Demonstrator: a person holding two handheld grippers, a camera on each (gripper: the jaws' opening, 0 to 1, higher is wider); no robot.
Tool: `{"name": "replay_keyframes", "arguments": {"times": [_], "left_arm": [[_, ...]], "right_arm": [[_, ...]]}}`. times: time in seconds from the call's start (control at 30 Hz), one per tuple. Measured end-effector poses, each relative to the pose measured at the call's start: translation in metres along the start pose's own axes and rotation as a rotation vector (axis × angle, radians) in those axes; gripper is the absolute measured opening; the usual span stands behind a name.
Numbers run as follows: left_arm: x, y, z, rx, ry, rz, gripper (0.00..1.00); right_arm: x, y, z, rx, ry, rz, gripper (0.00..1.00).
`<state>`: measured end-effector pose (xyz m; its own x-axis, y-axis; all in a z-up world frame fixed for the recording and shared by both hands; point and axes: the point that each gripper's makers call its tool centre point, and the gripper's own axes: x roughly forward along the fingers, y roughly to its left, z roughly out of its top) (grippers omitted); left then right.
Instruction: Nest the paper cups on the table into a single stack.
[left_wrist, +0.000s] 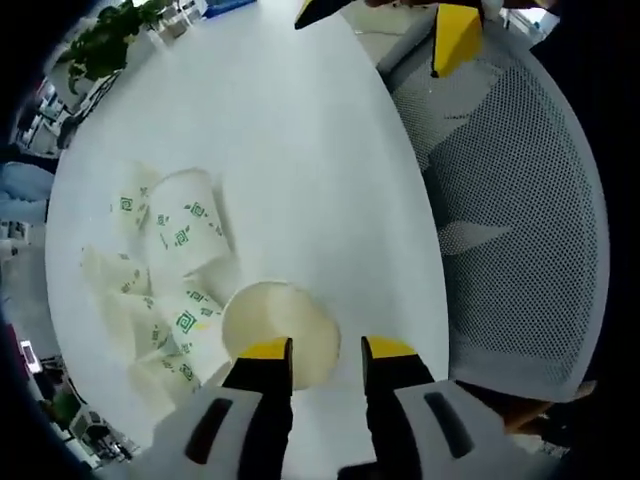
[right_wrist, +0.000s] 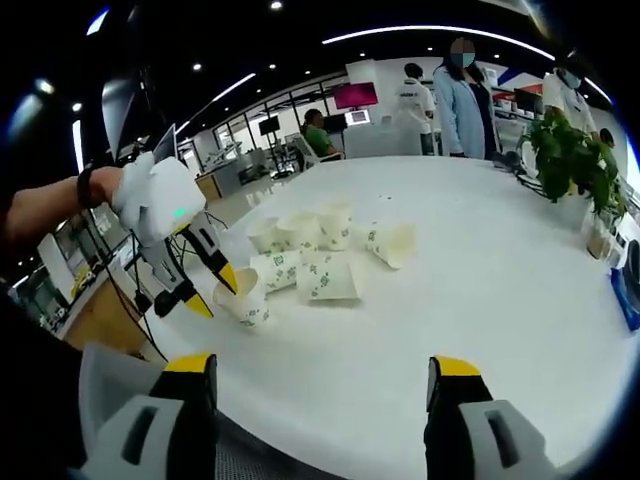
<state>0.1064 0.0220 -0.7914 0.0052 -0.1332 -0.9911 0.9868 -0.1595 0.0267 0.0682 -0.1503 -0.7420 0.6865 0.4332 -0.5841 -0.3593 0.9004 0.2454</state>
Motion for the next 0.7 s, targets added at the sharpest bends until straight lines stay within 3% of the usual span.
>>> {"name": "replay_keyframes", "arguments": {"times": [0.2,0.53,0.7], "left_arm": [[-0.007,0.005,-0.006,-0.039,-0.041,0.013,0.26],[-0.042,0.019,0.003,-0.202,-0.234,0.052,0.3],[-0.046,0.026,-0.003,-0.275,-0.297,0.072,0.32]], "right_arm": [[0.001,-0.001,-0.002,0.001,0.003,0.003,0.87],[0.002,0.001,-0.001,-0.004,0.008,0.012,0.87],[0.004,0.003,0.0,-0.01,0.011,0.018,0.87]]}}
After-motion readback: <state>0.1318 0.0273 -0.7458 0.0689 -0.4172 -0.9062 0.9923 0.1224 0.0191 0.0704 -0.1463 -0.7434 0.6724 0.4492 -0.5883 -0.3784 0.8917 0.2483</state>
